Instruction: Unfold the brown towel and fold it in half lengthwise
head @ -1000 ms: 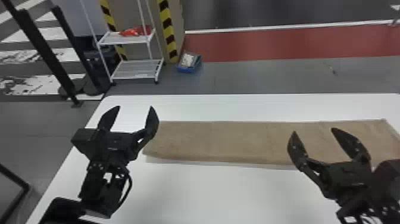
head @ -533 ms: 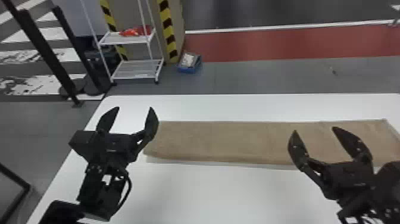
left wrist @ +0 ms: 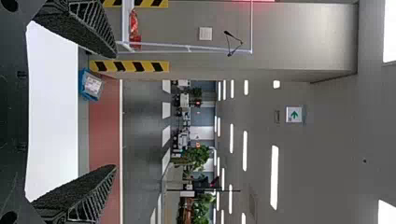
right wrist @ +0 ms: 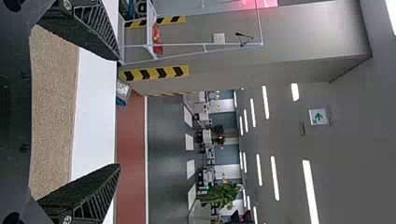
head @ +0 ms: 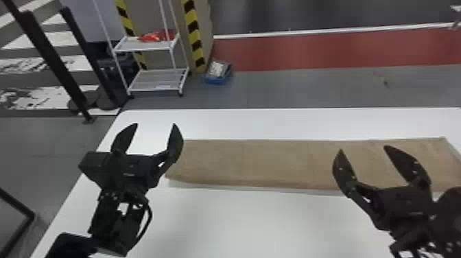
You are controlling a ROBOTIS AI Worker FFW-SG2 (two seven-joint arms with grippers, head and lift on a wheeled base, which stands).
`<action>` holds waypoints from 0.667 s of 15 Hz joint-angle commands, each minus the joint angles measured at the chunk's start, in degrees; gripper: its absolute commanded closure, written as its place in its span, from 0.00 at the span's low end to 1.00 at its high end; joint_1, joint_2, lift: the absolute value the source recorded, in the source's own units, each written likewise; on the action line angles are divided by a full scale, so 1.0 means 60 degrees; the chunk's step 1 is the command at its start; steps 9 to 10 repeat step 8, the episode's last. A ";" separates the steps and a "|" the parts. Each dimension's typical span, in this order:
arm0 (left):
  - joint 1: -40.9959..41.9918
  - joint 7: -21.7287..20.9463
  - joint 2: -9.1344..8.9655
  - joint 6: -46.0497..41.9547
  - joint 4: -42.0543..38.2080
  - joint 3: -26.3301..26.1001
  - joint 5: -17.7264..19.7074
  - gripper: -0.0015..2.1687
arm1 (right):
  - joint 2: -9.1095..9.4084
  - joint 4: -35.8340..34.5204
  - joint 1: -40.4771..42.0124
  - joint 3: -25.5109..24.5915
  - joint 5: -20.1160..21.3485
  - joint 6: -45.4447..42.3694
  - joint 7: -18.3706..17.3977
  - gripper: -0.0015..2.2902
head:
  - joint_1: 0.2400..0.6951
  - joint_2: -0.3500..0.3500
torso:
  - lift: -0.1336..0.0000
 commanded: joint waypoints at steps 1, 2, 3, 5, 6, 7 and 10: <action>0.0037 0.0001 -0.0009 0.0000 -0.0025 0.0000 -0.0009 0.02 | 0.0009 -0.0057 0.0041 0.0001 0.0000 -0.0003 0.0001 0.03 | 1.00 0.72 | 0.07; 0.0066 0.0001 -0.0009 0.0000 -0.0039 0.0000 -0.0023 0.02 | 0.0009 -0.0071 0.0041 -0.0013 0.0000 -0.0003 0.0001 0.03 | 1.00 0.72 | 0.07; 0.0080 0.0001 -0.0009 0.0000 -0.0039 0.0000 -0.0023 0.02 | 0.0009 -0.0071 0.0041 -0.0013 0.0000 -0.0003 0.0001 0.03 | 1.00 0.72 | 0.07; 0.0080 0.0001 -0.0009 0.0000 -0.0054 0.0014 -0.0023 0.02 | 0.0009 -0.0071 0.0070 -0.0013 0.0000 -0.0003 0.0001 0.03 | 1.00 0.72 | 0.07; 0.0095 0.0001 -0.0009 0.0000 -0.0069 0.0014 -0.0038 0.02 | 0.0009 -0.0101 0.0070 -0.0013 -0.0015 -0.0003 0.0001 0.03 | 1.00 0.72 | 0.07; 0.0095 0.0001 0.0006 0.0000 -0.0098 0.0014 -0.0038 0.02 | 0.0009 -0.0115 0.0085 -0.0013 0.0000 -0.0003 0.0001 0.03 | 1.00 0.72 | 0.07; 0.0095 0.0001 0.0006 0.0000 -0.0112 0.0014 -0.0038 0.02 | 0.0009 -0.0115 0.0114 -0.0013 0.0000 -0.0003 0.0001 0.03 | 1.00 0.72 | 0.07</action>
